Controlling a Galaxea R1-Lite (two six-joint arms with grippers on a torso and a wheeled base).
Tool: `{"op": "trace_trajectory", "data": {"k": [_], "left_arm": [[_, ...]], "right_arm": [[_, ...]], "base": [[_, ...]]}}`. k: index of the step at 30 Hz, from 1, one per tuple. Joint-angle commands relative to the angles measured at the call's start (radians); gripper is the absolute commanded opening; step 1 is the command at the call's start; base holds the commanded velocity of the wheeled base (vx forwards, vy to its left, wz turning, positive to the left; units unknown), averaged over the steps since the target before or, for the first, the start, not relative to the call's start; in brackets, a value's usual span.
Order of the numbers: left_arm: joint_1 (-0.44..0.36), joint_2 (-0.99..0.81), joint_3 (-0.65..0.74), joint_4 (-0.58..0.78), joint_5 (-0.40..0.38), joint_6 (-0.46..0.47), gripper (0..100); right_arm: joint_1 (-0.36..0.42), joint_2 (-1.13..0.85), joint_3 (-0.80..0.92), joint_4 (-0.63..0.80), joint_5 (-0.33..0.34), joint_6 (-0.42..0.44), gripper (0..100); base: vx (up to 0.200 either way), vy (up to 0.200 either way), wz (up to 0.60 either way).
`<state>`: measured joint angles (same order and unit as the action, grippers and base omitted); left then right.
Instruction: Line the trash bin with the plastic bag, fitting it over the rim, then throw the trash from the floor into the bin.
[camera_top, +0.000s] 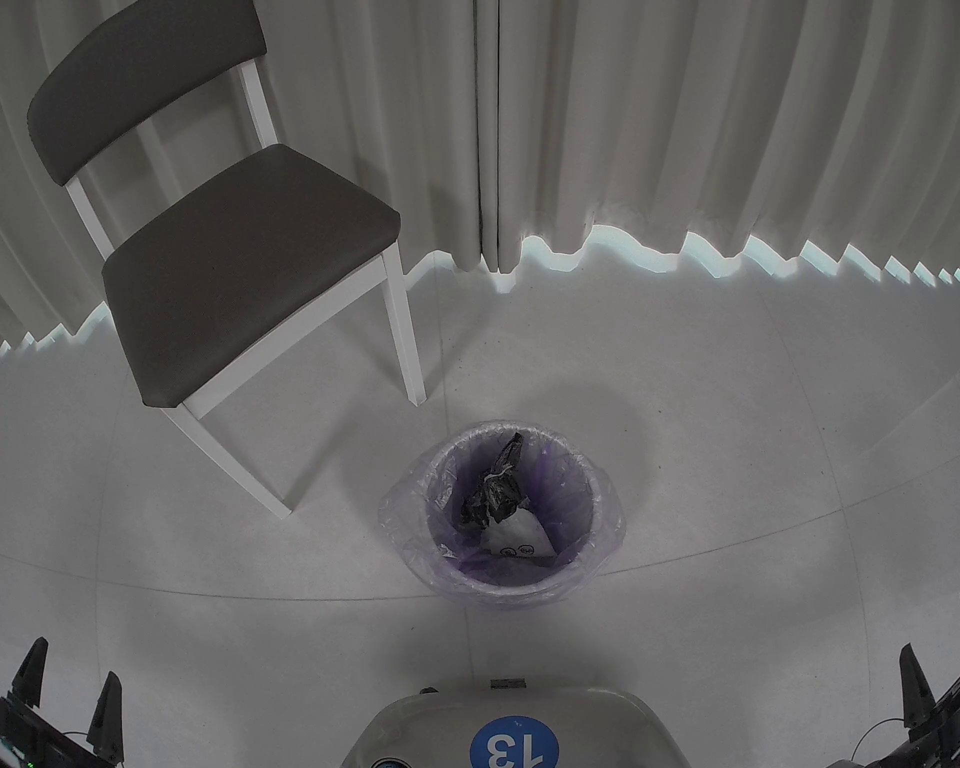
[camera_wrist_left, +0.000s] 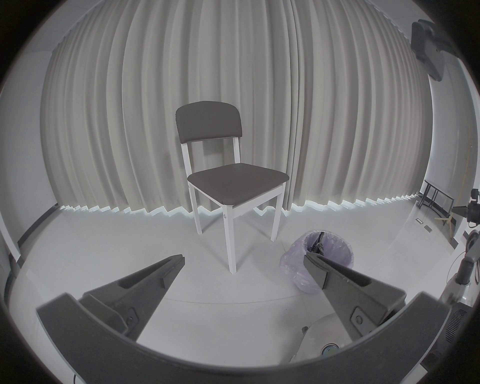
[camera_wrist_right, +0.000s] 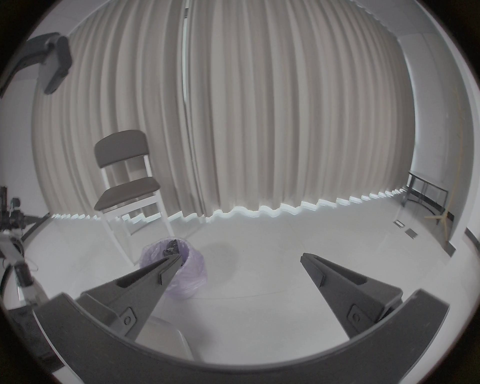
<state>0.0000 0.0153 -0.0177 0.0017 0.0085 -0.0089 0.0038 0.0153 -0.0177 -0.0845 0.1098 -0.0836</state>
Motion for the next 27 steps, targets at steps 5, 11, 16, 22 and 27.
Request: {"op": "trace_trajectory", "data": {"k": [5,11,16,22,27], "left_arm": [[0.0,-0.015,0.016,0.001,0.001,0.0,100],[0.0,-0.015,0.018,0.0,0.001,0.0,100],[0.0,-0.015,0.018,0.0,0.001,0.0,100],[0.0,-0.015,0.016,0.0,0.001,0.0,100],[0.0,-0.015,0.016,0.0,0.001,0.0,100]], "right_arm": [[-0.002,-0.015,0.016,0.089,-0.111,0.113,100],[-0.002,-0.015,0.016,0.092,-0.11,0.084,100],[-0.004,-0.015,0.016,0.086,-0.122,0.116,100],[-0.004,-0.015,0.016,0.088,-0.102,0.081,100],[-0.002,-0.015,0.016,0.088,-0.102,0.081,100]], "base": [[0.0,0.0,0.0],[0.0,0.0,0.0],[0.0,0.0,0.0],[0.0,0.0,0.0],[0.0,0.0,0.0]]}}
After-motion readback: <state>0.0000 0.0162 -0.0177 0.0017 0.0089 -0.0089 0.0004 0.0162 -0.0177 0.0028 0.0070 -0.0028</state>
